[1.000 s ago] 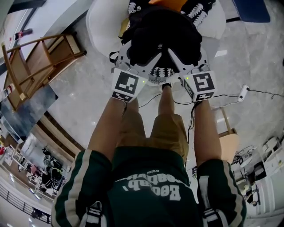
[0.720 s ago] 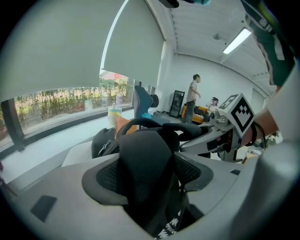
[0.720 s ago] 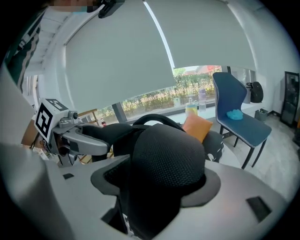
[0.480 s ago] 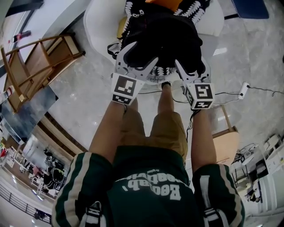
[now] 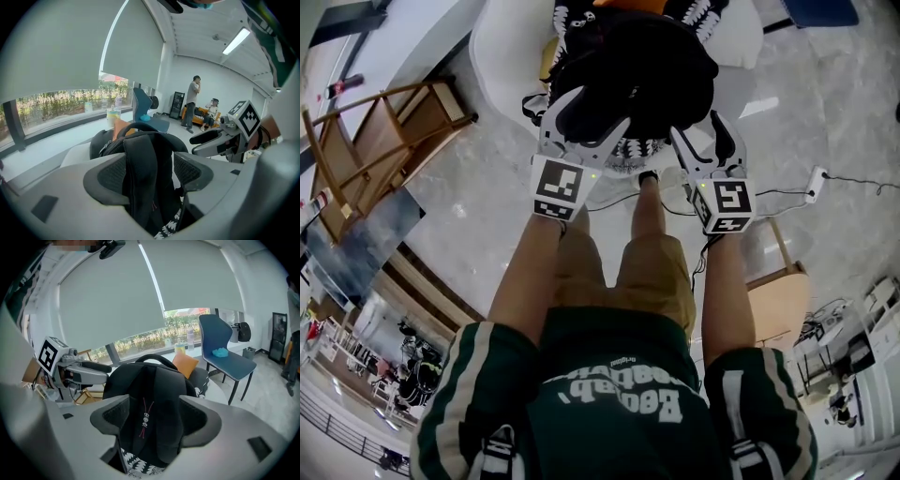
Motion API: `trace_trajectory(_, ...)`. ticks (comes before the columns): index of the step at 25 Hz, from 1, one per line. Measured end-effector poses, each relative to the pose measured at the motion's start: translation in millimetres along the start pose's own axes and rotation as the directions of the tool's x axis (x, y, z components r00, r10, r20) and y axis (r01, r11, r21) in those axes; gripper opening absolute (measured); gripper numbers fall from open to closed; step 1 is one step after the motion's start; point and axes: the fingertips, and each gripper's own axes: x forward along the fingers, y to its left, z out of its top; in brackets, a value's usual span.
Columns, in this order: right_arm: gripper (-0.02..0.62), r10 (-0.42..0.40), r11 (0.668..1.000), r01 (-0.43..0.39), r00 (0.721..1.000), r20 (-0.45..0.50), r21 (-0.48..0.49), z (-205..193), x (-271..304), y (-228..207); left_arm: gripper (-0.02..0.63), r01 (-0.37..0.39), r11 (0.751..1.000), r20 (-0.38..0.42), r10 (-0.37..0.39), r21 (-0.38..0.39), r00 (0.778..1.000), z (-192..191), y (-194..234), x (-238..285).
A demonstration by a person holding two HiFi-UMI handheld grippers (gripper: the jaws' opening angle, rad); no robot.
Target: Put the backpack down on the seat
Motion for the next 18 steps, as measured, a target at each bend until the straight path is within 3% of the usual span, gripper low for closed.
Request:
trace_trajectory(6,0.295,0.006,1.0,-0.005,1.0,0.027,-0.012,9.7,-2.8,2.8,0.33,-0.001,1.0,0.018,0.001,0.01,1.0,9.9,-4.6,1.8)
trace_trajectory(11,0.291,0.07,0.996,-0.067,0.997,0.039,-0.064,15.1,-5.7,15.8,0.328,0.002,1.0,0.024,-0.002,0.006,1.0,10.9,-5.5,1.8)
trace_trajectory(12,0.276,0.081,0.995,-0.078,0.995,0.052,-0.067,18.0,-7.7,17.9,0.31,-0.006,1.0,0.025,0.006,0.011,1.0,11.2,-4.8,0.6)
trace_trajectory(13,0.067,0.083,0.995,-0.079,0.994,0.067,-0.068,21.4,-10.0,18.4,0.181,-0.022,1.0,0.022,0.022,0.018,1.0,11.3,-3.3,-0.6)
trace_trajectory(14,0.035,0.078,0.995,-0.073,0.994,0.075,-0.071,23.9,-11.6,18.1,0.017,-0.041,0.999,0.017,0.041,0.026,0.999,10.9,-1.3,-1.6)
trace_trajectory(18,0.034,0.069,0.992,-0.061,0.995,0.071,-0.107,25.5,-12.3,21.5,0.017,-0.044,0.999,0.023,0.044,0.021,0.999,10.7,-4.5,-2.4)
